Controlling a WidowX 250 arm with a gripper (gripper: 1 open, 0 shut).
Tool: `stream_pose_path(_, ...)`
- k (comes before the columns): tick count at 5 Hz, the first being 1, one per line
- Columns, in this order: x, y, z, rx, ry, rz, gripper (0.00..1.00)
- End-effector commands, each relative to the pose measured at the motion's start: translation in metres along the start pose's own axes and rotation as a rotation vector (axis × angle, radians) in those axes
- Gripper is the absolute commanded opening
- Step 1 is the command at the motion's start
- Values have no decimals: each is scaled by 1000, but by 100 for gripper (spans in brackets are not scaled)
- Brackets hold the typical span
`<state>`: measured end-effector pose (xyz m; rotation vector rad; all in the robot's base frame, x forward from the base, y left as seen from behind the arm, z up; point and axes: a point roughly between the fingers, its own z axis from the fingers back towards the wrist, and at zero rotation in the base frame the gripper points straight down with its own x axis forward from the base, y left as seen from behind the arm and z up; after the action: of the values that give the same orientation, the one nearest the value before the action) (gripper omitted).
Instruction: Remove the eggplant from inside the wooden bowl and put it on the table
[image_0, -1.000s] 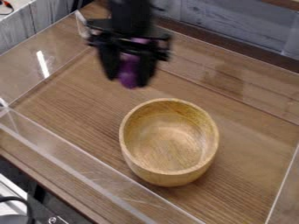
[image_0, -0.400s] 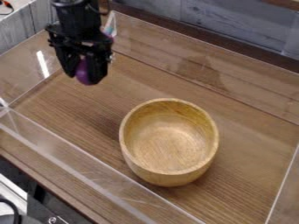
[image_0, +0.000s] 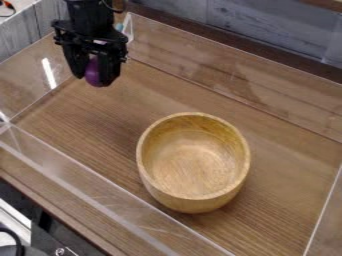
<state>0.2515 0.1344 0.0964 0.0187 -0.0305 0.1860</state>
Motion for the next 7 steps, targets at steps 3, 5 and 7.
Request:
stream_pose_path(3,19,27,-43,63,-28,-68,0)
stream_pose_path(5,10,15,-53,43,16,-52,100)
stream_pose_path(7,10,16,-36,17,52,22,100)
